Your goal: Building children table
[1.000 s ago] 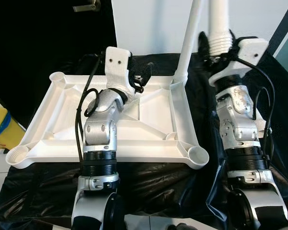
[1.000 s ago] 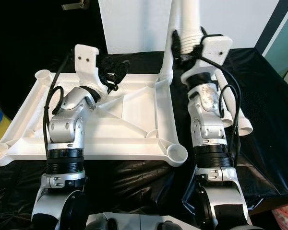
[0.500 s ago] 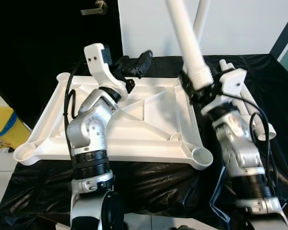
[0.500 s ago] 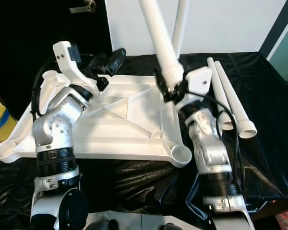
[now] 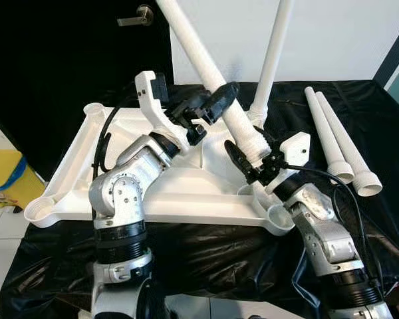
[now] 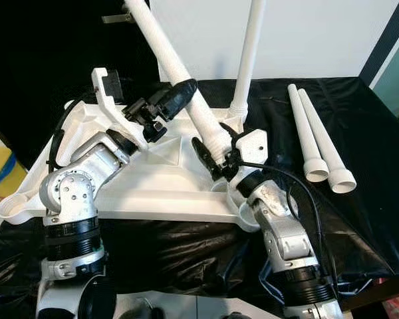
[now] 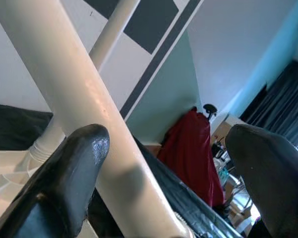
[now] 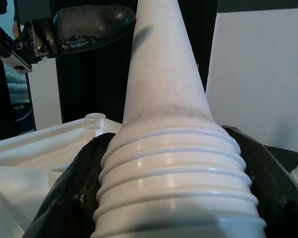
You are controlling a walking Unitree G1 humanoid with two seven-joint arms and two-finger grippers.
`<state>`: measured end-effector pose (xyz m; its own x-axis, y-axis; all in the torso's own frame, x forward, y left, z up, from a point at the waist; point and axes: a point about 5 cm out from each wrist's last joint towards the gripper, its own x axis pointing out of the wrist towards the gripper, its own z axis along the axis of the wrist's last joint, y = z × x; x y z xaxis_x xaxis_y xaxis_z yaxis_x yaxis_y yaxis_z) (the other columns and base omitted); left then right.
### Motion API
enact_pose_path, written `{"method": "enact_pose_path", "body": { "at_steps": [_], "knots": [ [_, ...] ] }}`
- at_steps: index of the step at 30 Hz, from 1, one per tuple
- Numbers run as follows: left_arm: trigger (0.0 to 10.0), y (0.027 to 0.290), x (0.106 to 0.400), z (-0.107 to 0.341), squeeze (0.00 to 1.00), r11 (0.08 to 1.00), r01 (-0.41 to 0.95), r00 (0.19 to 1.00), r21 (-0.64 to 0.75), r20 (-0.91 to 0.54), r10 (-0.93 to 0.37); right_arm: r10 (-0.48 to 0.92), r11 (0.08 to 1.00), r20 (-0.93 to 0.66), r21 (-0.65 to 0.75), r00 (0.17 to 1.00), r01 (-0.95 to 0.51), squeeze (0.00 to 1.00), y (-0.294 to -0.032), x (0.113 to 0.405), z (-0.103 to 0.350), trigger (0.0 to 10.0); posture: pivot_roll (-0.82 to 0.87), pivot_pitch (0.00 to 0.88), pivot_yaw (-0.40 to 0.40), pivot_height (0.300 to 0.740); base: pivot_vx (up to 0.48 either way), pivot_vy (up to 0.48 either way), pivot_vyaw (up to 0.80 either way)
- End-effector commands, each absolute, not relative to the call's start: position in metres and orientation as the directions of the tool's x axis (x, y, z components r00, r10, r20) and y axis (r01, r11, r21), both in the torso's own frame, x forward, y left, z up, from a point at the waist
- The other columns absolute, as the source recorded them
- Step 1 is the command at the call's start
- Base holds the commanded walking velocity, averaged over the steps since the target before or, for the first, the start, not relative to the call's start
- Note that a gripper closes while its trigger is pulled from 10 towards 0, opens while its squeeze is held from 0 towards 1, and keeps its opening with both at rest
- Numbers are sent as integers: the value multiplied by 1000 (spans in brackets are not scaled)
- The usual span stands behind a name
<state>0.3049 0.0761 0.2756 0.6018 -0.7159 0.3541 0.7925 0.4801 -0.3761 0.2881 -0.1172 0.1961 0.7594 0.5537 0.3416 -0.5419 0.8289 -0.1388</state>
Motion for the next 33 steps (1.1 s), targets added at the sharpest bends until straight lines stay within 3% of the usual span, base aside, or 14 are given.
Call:
{"method": "enact_pose_path", "body": {
  "at_steps": [1, 33],
  "knots": [
    [10000, 67, 290, 279, 0, 248, 933, 343, -261, 431, -835, 581, 809, 355, -153, 732, -568, 0, -112, 284, 201, 10000, -66, 0, 18, 740, 0, 0, 0],
    [10000, 78, 291, 257, 0, 337, 884, 431, -322, 285, -856, 532, 846, 289, -166, 796, -506, 0, -116, 274, 183, 10000, -62, 19, 23, 740, 0, 0, 0]
  ]
}}
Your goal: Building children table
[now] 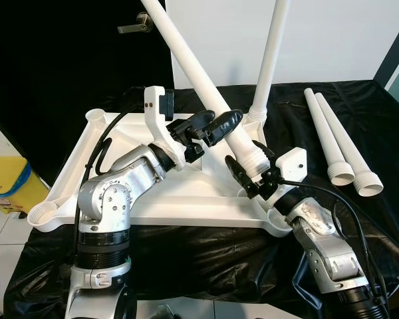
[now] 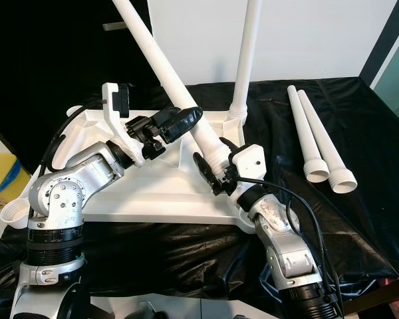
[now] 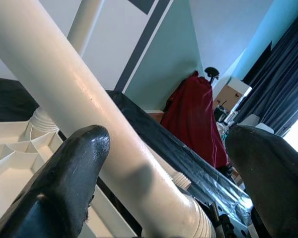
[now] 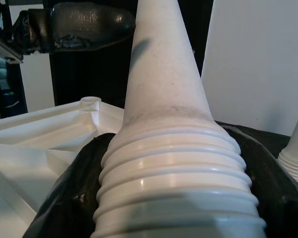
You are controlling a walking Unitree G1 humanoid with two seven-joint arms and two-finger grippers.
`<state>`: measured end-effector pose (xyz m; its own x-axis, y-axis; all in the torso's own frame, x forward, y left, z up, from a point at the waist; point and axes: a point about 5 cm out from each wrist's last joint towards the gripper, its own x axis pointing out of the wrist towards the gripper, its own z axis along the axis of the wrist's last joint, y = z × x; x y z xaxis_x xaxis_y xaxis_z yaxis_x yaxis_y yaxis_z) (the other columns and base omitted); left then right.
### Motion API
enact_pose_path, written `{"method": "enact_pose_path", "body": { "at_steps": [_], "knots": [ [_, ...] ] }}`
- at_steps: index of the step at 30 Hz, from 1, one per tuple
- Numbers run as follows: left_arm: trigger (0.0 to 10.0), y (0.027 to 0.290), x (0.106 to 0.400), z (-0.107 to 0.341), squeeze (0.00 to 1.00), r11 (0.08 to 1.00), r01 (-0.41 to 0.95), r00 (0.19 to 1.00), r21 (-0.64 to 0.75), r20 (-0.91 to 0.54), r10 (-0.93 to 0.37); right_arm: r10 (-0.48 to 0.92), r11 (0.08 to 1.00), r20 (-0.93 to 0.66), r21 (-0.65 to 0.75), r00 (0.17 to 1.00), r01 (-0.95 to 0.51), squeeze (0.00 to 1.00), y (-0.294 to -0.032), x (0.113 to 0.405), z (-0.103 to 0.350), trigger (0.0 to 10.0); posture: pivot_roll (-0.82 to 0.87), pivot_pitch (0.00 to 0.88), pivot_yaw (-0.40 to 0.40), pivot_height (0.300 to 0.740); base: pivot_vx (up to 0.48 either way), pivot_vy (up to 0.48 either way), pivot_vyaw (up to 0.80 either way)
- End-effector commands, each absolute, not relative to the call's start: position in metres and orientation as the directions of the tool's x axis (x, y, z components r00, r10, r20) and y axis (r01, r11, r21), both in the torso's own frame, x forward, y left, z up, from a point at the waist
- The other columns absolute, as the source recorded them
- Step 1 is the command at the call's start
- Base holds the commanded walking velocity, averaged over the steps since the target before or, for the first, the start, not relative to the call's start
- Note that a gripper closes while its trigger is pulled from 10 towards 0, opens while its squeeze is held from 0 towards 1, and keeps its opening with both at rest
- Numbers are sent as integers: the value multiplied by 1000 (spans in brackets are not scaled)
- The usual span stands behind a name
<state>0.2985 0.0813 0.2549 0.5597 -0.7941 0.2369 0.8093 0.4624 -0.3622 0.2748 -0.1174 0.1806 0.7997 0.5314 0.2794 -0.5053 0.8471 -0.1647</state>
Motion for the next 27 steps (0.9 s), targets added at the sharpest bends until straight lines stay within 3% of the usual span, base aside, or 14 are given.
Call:
{"method": "enact_pose_path", "body": {
  "at_steps": [1, 10, 27],
  "knots": [
    [10000, 78, 291, 256, 0, 340, 883, 434, -324, 282, -856, 530, 848, 288, -167, 798, -503, 0, -116, 274, 183, 10000, -62, 19, 23, 740, 0, 0, 0],
    [10000, 81, 290, 255, 0, 363, 874, 453, -323, 271, -849, 429, 902, 253, -172, 867, -396, 0, -128, 283, 175, 10000, -61, 39, 28, 740, 0, 0, 0],
    [10000, 77, 299, 234, 0, 456, 825, 523, -333, 146, -839, 494, 869, 289, -146, 820, -473, 0, -114, 273, 178, 10000, -73, 52, 36, 740, 0, 0, 0]
  ]
}}
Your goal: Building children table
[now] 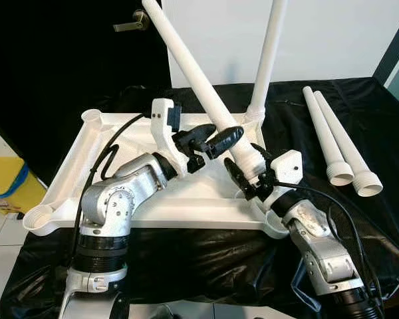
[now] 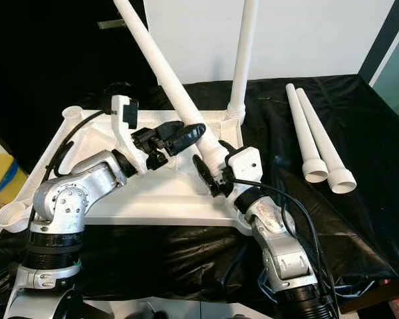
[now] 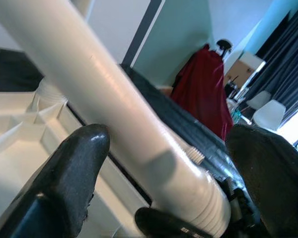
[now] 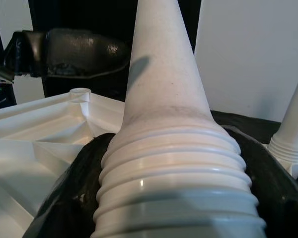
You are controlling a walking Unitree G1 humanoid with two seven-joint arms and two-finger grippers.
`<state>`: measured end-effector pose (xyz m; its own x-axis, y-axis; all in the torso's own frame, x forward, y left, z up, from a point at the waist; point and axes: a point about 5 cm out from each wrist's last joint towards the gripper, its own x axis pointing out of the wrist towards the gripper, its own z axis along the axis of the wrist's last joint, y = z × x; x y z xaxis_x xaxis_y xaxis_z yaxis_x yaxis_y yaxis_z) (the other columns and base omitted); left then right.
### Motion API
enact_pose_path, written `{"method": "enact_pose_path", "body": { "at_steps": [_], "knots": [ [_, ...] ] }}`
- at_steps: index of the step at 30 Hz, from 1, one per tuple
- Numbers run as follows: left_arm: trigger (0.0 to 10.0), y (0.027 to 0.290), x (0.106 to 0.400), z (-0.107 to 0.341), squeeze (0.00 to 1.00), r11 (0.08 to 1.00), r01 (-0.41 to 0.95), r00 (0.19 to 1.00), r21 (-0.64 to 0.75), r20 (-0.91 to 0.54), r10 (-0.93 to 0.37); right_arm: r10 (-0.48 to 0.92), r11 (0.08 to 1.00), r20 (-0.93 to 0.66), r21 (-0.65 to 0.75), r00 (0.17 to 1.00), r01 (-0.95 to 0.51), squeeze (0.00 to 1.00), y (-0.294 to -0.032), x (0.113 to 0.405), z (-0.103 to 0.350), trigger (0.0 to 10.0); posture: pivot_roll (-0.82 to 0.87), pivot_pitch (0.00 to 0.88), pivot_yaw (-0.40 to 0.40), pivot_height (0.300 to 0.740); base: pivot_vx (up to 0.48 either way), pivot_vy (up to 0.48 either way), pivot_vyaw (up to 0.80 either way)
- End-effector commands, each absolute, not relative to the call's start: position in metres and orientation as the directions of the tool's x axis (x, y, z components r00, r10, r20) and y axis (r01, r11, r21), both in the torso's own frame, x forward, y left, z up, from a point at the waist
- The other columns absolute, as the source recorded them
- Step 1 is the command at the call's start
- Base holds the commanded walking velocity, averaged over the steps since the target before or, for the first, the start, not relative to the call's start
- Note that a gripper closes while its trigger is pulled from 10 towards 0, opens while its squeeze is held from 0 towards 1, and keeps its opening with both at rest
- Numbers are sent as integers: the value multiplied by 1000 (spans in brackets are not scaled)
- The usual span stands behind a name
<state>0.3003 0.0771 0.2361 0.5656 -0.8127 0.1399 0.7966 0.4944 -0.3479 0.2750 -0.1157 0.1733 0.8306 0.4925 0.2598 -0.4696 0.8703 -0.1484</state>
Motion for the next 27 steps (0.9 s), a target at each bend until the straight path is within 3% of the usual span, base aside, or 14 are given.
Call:
{"method": "enact_pose_path", "body": {
  "at_steps": [1, 18, 27],
  "knots": [
    [10000, 78, 300, 232, 0, 470, 813, 538, -345, 138, -831, 491, 871, 291, -142, 821, -471, 0, -114, 273, 178, 10000, -75, 52, 37, 740, 0, 0, 0],
    [10000, 87, 329, 227, 0, 571, 706, 667, -418, 121, -735, 575, 817, 265, -132, 774, -561, 0, -109, 265, 174, 10000, -88, 49, 35, 740, 0, 0, 0],
    [10000, 122, 363, 242, 0, 590, 601, 762, -540, 162, -627, 682, 731, 175, -125, 710, -671, 0, -109, 253, 160, 10000, -88, 49, 37, 740, 0, 0, 0]
  ]
}}
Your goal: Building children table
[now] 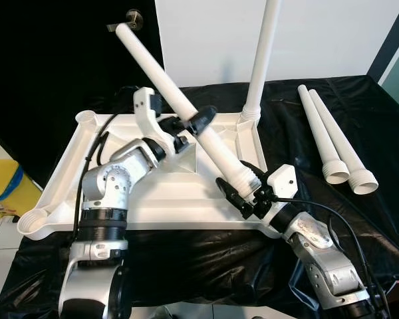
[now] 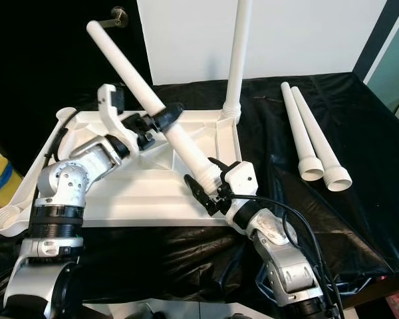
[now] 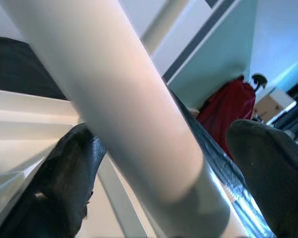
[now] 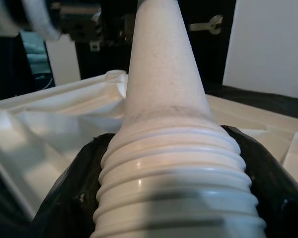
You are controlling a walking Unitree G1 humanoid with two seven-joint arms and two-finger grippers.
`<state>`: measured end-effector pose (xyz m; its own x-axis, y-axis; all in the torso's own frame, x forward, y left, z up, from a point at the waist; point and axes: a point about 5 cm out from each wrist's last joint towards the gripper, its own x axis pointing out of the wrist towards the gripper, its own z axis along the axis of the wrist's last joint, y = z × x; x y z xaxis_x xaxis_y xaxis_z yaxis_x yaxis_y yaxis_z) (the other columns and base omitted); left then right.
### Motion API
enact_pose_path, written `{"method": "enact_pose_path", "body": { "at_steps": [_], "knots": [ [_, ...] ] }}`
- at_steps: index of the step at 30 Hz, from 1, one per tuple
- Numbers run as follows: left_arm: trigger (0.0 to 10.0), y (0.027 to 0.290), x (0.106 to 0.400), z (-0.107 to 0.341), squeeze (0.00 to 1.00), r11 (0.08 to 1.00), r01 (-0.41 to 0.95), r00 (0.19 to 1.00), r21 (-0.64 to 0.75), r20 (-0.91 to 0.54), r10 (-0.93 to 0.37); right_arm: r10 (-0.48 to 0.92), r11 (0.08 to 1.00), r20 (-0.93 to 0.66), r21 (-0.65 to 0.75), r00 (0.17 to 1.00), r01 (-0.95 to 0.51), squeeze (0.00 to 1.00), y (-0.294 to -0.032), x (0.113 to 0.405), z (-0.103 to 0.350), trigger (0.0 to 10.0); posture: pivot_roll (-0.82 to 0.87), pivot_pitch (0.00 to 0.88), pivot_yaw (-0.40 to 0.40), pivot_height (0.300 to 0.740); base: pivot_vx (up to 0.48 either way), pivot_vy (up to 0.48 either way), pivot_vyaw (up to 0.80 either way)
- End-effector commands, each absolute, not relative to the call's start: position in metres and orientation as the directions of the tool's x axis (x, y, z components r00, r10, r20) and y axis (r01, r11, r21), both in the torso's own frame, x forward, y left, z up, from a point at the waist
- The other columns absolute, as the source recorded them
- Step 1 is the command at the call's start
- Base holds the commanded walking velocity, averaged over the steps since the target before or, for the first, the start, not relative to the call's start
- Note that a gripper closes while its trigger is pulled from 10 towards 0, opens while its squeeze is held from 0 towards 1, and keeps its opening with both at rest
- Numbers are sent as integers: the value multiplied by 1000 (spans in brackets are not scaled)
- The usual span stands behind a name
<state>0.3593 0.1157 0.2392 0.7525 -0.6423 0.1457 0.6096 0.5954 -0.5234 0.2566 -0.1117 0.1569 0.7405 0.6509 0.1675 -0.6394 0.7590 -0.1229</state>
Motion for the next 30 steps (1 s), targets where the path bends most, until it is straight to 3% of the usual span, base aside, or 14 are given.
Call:
{"method": "enact_pose_path", "body": {
  "at_steps": [1, 8, 9, 11, 12, 25, 26, 28, 29, 30],
  "knots": [
    [10000, 127, 367, 244, 0, 588, 592, 769, -551, 166, -617, 694, 720, 163, -131, 701, -682, 0, -109, 252, 159, 10000, -91, 49, 39, 740, 0, 0, 0],
    [10000, 132, 371, 244, 0, 572, 575, 776, -585, 167, -608, 704, 710, 148, -134, 695, -691, 0, -111, 250, 157, 10000, -97, 54, 46, 740, 0, 0, 0],
    [2588, 130, 371, 243, 0, 563, 576, 772, -593, 166, -614, 706, 708, 145, -136, 693, -693, 0, -112, 250, 157, 10000, -98, 54, 48, 740, 0, 0, 0],
    [2588, 129, 371, 242, 0, 556, 576, 769, -599, 166, -618, 708, 706, 144, -137, 692, -695, 0, -112, 249, 157, 10000, -98, 54, 48, 740, 0, 0, 0],
    [0, 127, 371, 241, 0, 541, 581, 762, -608, 171, -625, 709, 706, 143, -138, 691, -695, 0, -112, 249, 157, 10000, -97, 54, 48, 740, 0, 0, 0],
    [0, 134, 378, 247, 0, 483, 539, 779, -690, 191, -597, 698, 716, 125, -130, 705, -686, 0, -112, 254, 155, 10000, -82, 49, 39, 740, 0, 0, 0],
    [0, 135, 378, 248, 0, 479, 531, 785, -699, 194, -588, 690, 724, 125, -120, 713, -680, 153, -113, 256, 154, 10000, -80, 48, 37, 740, 0, 0, 0],
    [0, 136, 379, 249, 0, 476, 526, 789, -705, 195, -583, 685, 729, 126, -114, 718, -675, 153, -114, 256, 155, 10000, -80, 49, 36, 740, 0, 0, 0],
    [0, 137, 379, 251, 0, 478, 522, 793, -707, 197, -576, 677, 736, 128, -99, 725, -670, 1000, -115, 258, 155, 10000, -77, 48, 32, 740, 0, 0, 0],
    [0, 137, 379, 251, 0, 478, 522, 793, -707, 197, -576, 677, 736, 128, -99, 725, -670, 1000, -115, 258, 155, 10000, -77, 48, 32, 740, 0, 0, 0]
  ]
}}
